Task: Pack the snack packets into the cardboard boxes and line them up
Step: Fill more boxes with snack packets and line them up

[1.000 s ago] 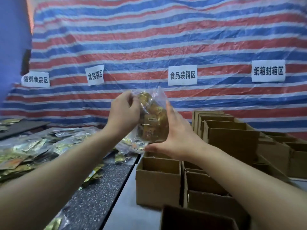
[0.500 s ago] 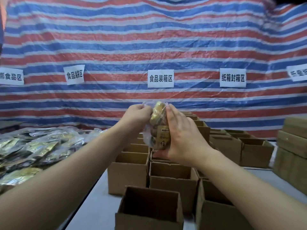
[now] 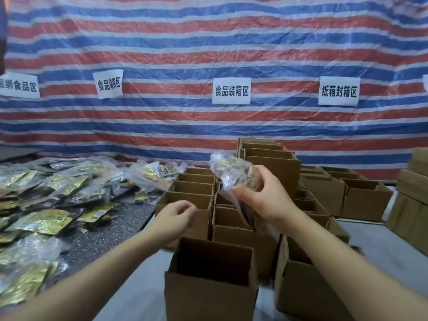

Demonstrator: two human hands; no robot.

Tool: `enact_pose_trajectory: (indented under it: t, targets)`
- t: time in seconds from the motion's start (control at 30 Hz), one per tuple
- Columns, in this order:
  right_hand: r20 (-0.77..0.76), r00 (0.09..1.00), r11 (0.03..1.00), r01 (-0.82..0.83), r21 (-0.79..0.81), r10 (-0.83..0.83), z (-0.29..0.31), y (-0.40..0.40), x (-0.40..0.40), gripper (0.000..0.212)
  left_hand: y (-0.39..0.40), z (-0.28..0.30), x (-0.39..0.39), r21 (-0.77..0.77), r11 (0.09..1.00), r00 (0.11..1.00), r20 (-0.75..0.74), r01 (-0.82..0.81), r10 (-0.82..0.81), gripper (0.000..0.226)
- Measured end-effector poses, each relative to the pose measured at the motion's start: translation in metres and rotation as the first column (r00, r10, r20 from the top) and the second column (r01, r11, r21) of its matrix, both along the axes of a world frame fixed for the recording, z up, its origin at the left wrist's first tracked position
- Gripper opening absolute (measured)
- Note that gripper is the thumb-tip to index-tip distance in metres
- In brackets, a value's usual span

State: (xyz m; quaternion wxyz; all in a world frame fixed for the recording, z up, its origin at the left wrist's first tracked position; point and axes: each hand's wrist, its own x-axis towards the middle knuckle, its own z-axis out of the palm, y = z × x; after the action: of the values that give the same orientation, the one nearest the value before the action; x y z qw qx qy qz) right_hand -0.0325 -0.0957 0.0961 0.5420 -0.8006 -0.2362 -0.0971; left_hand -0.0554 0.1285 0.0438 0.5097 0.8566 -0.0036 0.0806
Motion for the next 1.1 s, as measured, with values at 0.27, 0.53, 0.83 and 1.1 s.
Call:
enact_pose_trajectory:
  t: [0.27, 0.53, 0.83, 1.1]
  targets:
    - [-0.344, 0.89, 0.954, -0.289, 0.08, 0.298, -0.064, 0.018, -0.003, 0.055, 0.01, -0.078, -0.003, -0.212, 0.977, 0.995, -0.102, -0.015, -0.006, 0.027]
    - [-0.4, 0.889, 0.899, -0.345, -0.269, 0.222, -0.08, 0.007, 0.005, 0.047, -0.002, -0.084, -0.008, -0.371, 0.927, 0.996, -0.089, -0.059, 0.028, 0.013]
    - [-0.561, 0.823, 0.498, -0.523, -0.692, 0.085, -0.071, 0.027, 0.013, 0.04, -0.008, -0.087, -0.006, -0.457, 0.882, 0.987, -0.15, -0.113, 0.049, 0.022]
    - [-0.622, 0.779, 0.212, -0.596, -0.774, -0.08, -0.139, 0.052, 0.027, 0.048, -0.018, -0.088, -0.006, -0.327, 0.941, 0.995, -0.065, -0.089, 0.072, 0.024]
